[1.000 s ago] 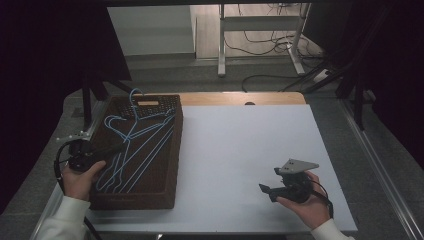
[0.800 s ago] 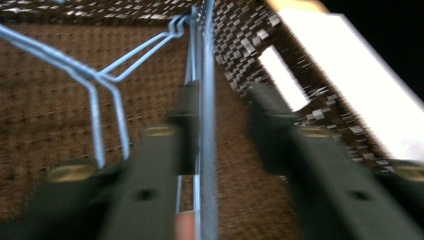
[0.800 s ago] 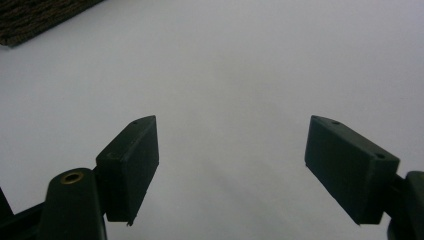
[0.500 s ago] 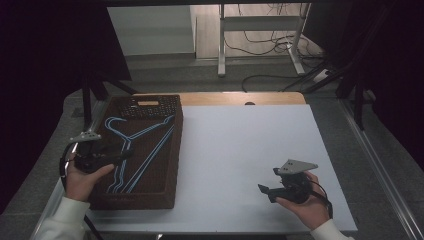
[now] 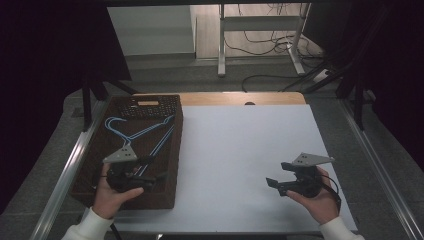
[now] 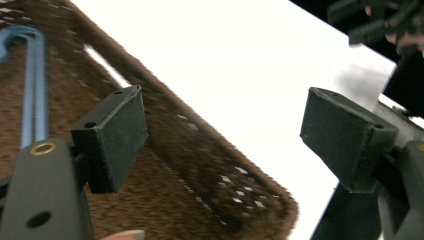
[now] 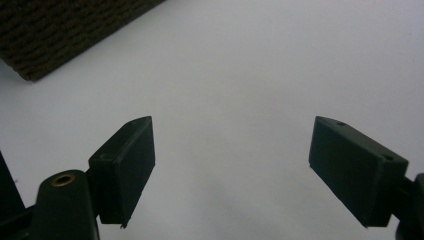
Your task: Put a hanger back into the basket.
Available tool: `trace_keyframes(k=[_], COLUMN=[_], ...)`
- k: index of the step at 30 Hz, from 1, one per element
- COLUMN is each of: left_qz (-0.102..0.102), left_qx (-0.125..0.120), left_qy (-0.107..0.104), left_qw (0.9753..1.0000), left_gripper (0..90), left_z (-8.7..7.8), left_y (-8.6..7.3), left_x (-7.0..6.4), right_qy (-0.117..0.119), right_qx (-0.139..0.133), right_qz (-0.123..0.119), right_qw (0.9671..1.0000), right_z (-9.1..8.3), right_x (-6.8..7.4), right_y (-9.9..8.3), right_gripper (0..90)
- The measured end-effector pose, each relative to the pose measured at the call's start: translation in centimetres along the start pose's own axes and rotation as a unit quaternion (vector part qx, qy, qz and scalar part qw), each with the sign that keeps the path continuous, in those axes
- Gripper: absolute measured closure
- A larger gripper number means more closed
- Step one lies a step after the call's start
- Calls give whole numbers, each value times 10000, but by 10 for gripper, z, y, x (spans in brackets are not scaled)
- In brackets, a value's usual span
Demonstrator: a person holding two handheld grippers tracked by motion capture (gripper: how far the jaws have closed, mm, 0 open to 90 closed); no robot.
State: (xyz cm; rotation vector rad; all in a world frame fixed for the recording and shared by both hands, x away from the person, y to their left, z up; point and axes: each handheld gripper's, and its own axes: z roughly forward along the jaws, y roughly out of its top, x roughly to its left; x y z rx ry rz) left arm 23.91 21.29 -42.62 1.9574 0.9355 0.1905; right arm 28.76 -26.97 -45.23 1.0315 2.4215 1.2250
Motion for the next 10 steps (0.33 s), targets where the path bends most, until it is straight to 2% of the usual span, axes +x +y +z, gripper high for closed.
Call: trace_keyframes(k=[4, 7, 10], left_qz=[50, 10, -7], left_qx=[124, 125, 102], left_qy=[-2, -12, -12], left_qw=[9999, 9999, 9999], left_gripper=[173, 171, 171], left_z=[6, 8, 10], left_y=[-2, -3, -3], left_x=[-5, -4, -3], right_qy=[3, -29, -18], right_qx=[-101, -169, -198], right_qz=[81, 135, 87], right_qw=[9999, 9998, 9998], right_z=[-4, -6, -7], right_x=[-5, -7, -7], right_y=[1, 0, -1], right_gripper=[190, 190, 186])
